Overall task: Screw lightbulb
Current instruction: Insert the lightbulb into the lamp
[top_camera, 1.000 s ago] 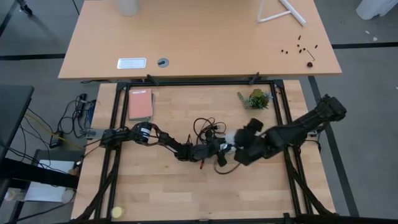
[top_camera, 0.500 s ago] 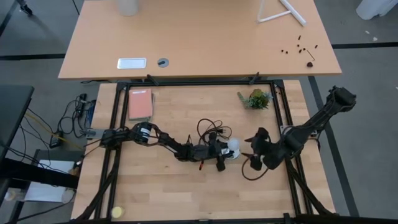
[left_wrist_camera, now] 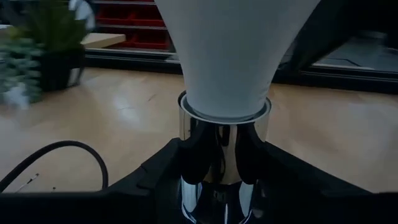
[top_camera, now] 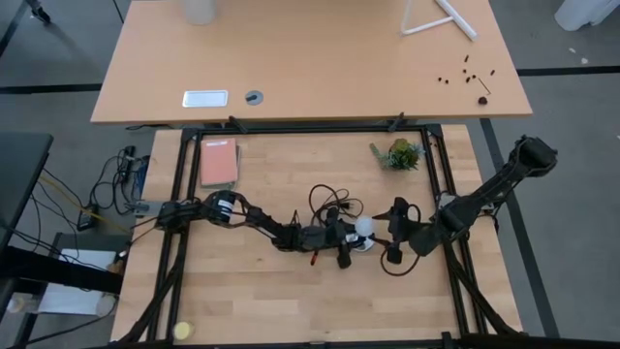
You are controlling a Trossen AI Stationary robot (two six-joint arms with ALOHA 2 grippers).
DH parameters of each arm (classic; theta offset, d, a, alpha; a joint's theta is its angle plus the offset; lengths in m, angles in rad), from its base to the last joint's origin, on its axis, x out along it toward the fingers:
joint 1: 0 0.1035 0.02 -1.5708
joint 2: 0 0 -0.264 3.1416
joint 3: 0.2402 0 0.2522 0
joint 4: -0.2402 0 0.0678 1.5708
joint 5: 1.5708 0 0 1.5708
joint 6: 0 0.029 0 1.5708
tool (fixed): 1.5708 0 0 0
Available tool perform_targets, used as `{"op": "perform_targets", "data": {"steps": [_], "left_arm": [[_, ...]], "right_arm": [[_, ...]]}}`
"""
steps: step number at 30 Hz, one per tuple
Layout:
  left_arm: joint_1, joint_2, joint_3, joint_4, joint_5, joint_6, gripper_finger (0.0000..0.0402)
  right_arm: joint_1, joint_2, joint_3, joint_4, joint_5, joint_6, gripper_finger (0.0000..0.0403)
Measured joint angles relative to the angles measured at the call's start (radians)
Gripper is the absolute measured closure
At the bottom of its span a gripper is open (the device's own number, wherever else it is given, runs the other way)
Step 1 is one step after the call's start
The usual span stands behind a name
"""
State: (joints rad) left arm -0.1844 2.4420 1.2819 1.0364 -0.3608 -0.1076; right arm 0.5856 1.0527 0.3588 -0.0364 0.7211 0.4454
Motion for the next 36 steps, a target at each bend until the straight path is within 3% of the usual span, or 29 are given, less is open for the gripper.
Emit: {"op": "perform_targets", "data": {"steps": [5, 14, 27, 36], "left_arm": [[-0.001, 0.001, 0.0, 0.004, 0.043, 0.021, 0.0203], [-0.001, 0.001, 0.0, -0.004, 0.042, 0.024, 0.0203], [-0.003, 0.0, 0.0, -0.043, -0.028, -0.013, 0.0203], [-0.007, 0.0, -0.002, -0.042, 0.018, 0.024, 0.0203]], "right_arm": [[-0.032, 0.0, 0.0, 0.025, -0.139, -0.004, 0.0097], [-0.034, 0.0, 0.0, 0.08, -0.143, -0.039, 0.011], [0.038, 0.006, 0.0, 0.066, -0.35, 0.066, 0.0132], [0.019, 0.006, 0.0, -0.054, -0.139, 0.119, 0.0146]]}}
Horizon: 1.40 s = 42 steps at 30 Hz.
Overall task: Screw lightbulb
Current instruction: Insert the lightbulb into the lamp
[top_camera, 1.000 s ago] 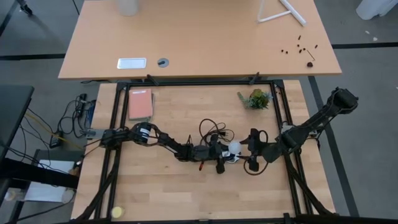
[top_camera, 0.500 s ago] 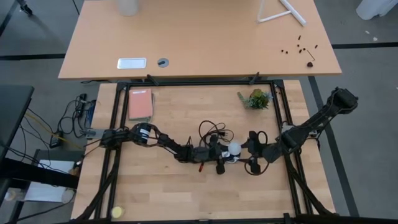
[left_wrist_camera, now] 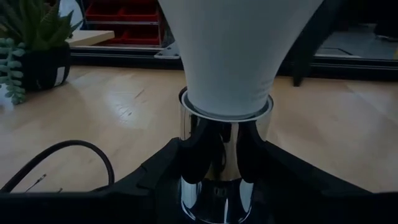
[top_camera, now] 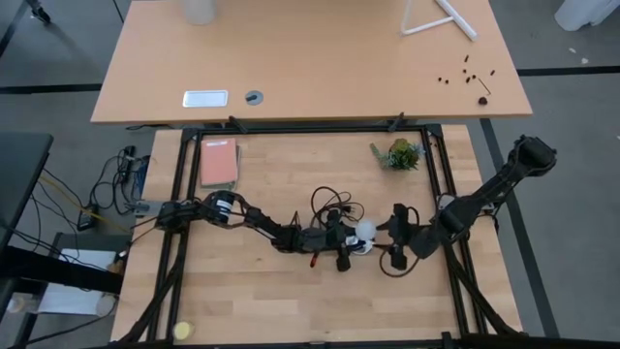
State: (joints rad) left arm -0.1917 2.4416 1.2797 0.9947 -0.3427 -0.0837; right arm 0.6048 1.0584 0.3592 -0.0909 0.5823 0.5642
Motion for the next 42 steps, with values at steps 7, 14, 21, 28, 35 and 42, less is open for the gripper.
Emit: {"op": "perform_targets", "data": {"steps": [7, 14, 21, 28, 35, 42], "left_arm": [[-0.002, 0.0, 0.0, 0.015, 0.027, 0.004, 0.0203], [-0.005, 0.0, 0.0, 0.015, 0.017, 0.001, 0.0203], [-0.007, 0.0, 0.0, 0.007, -0.007, -0.02, 0.0203], [-0.008, 0.0, 0.001, 0.004, -0.007, -0.021, 0.0203], [-0.01, 0.0, 0.001, 0.001, -0.01, -0.022, 0.0203], [-0.007, 0.0, -0.001, 0.003, -0.034, -0.032, 0.0204]], "right_arm": [[-0.055, 0.011, 0.0, 0.122, -0.034, -0.117, 0.0142], [-0.086, 0.118, 0.0, 0.264, -0.097, -0.172, 0.0145], [-0.054, 0.151, 0.001, 0.299, -0.078, -0.161, 0.0146], [-0.015, 0.116, -0.001, 0.276, -0.073, -0.106, 0.0146], [0.068, 0.112, 0.001, 0.226, -0.057, 0.005, 0.0147], [0.153, 0.097, 0.001, 0.218, -0.11, 0.043, 0.0148]]}}
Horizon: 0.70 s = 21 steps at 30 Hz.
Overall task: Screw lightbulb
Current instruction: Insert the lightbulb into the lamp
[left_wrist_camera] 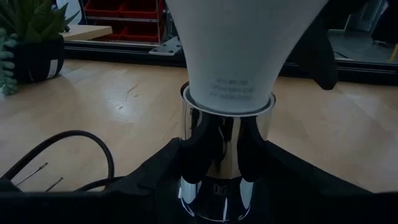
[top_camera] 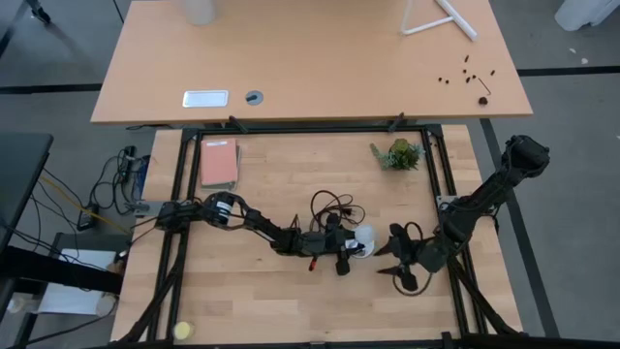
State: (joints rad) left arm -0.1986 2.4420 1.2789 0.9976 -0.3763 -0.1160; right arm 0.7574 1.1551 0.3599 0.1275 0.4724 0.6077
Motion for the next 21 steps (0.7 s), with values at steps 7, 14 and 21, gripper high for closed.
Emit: {"op": "perform_targets", "data": {"steps": [7, 14, 21], "left_arm": [[0.0, 0.0, 0.0, 0.007, 0.004, 0.004, 0.0204], [-0.003, 0.0, 0.0, 0.007, 0.022, 0.006, 0.0204], [-0.006, 0.0, 0.001, 0.006, 0.028, 0.007, 0.0204]], "right_arm": [[-0.026, 0.0, 0.0, -0.062, 0.15, -0.017, 0.0148], [-0.102, 0.0, 0.0, -0.012, 0.192, -0.133, 0.0148], [-0.11, 0.003, -0.002, 0.031, 0.111, -0.165, 0.0147]]}}
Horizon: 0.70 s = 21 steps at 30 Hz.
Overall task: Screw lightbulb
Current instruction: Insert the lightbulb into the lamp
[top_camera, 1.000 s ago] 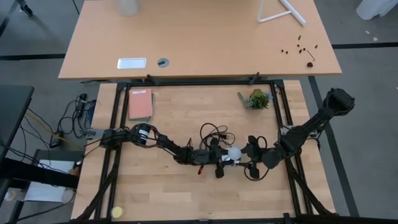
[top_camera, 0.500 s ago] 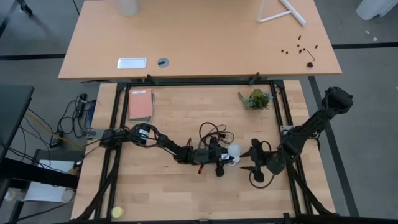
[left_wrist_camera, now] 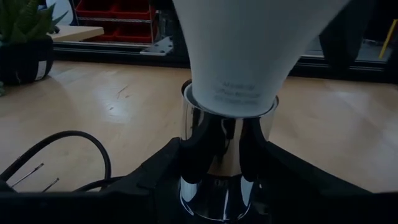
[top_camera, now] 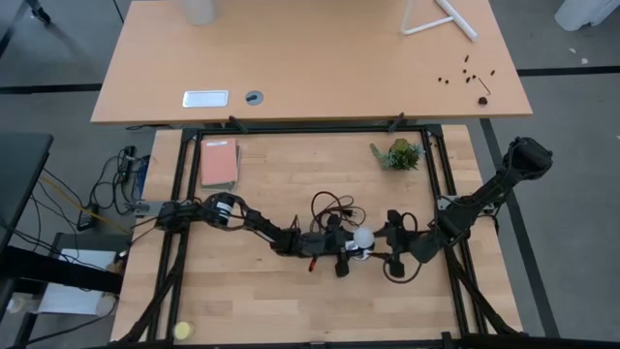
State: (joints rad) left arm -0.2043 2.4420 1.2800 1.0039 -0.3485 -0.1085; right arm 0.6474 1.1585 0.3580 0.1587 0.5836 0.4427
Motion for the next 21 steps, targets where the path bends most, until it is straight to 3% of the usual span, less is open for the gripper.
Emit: {"op": "perform_targets", "data": {"steps": [8, 15, 21], "left_arm": [[-0.001, 0.0, 0.001, 0.0, -0.005, -0.012, 0.0204], [0.0, 0.0, 0.0, 0.003, 0.008, -0.012, 0.0204], [-0.005, 0.0, 0.0, 0.007, 0.009, -0.023, 0.0204]], "right_arm": [[0.093, -0.001, 0.004, 0.006, -0.117, 0.062, 0.0148], [0.091, -0.001, 0.034, -0.236, 0.024, 0.139, 0.0153], [0.032, -0.03, 0.036, -0.294, 0.106, 0.126, 0.0153]]}}
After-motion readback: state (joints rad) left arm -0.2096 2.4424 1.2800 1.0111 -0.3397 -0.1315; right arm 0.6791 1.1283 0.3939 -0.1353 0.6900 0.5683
